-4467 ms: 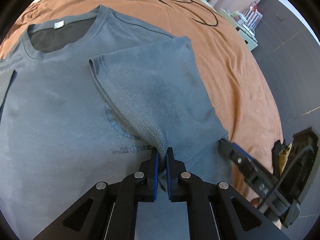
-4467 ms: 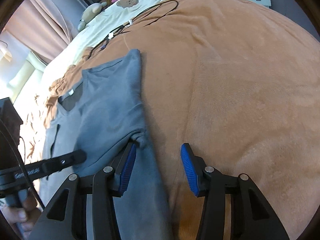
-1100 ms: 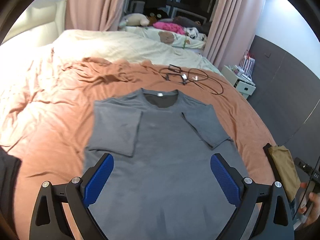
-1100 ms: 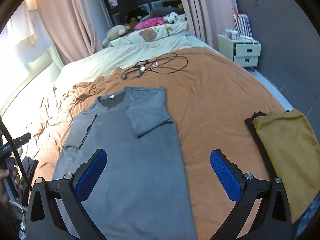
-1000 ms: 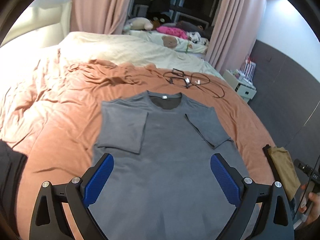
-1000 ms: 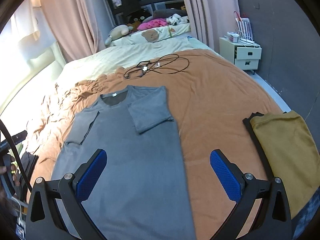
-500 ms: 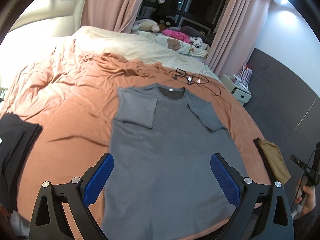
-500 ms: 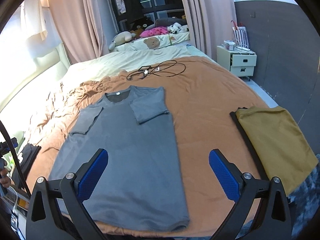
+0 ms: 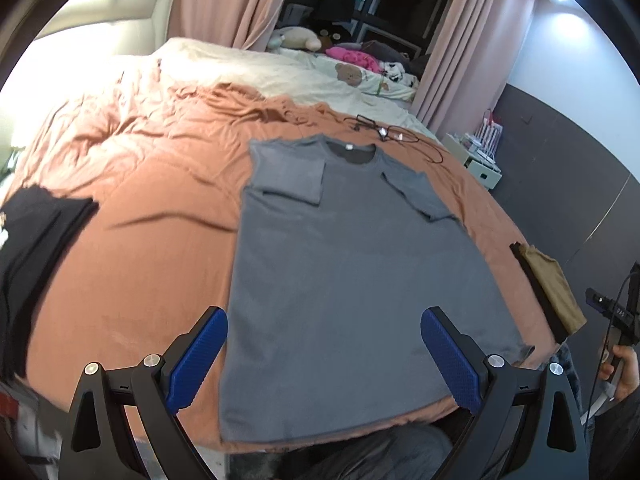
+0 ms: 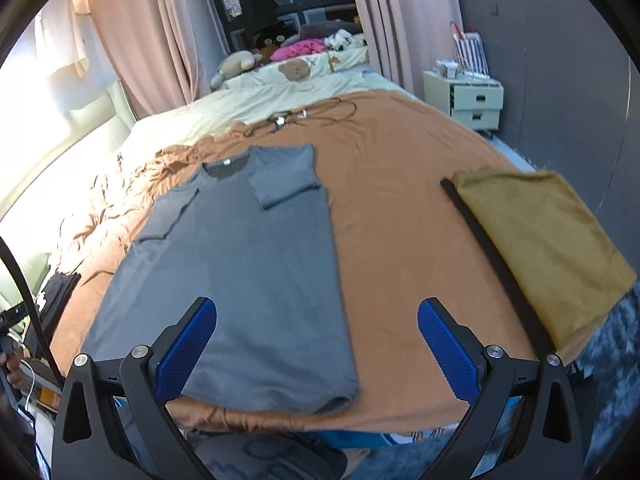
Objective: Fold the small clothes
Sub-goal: 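Lower both grippers to the shirt hem and close the right gripper on it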
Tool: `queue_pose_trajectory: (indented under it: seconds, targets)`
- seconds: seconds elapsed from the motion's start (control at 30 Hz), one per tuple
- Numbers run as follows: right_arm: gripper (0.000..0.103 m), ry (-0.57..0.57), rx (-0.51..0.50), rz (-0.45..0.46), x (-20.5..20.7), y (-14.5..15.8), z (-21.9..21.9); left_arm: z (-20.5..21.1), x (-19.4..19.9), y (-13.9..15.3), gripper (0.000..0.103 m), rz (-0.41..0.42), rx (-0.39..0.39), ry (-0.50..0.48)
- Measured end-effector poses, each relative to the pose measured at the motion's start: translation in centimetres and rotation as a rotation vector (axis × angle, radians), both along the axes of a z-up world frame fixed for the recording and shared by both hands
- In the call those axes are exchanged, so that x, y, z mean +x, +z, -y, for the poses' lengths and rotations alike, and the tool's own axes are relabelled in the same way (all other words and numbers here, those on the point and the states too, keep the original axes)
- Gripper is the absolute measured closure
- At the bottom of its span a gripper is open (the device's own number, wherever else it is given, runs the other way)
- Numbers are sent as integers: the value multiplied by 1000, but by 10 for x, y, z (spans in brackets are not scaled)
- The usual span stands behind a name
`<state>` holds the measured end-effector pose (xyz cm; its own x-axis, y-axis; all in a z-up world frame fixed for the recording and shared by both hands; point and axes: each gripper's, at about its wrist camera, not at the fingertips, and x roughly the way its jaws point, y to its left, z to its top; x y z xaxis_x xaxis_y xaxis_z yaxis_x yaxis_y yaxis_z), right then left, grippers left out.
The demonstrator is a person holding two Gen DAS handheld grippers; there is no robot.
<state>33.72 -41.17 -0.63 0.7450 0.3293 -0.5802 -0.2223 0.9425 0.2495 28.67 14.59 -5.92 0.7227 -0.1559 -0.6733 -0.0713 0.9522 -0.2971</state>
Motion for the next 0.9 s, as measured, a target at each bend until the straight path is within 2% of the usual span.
queue_pose_trajectory:
  seconds: [0.17,0.33,0.47,0.57,0.9]
  targets:
    - [2,18,18,-37,6,-16,7,-11,-13,-28,13,-25,-12,24]
    - [2,51,48,-76,15,-34,13,-26,-19,-56,28,-81,-58,53]
    - [15,75,102,-130,28,-52,21,-33,-24,-77,33,-113,-78,71]
    - [17,80,128,-162,39,-63,27,-41,-27,-90,37,-129,-95,92]
    - [25,82,265,-271,67,-105,58,-71,-30,-136,55,-206,-294,171]
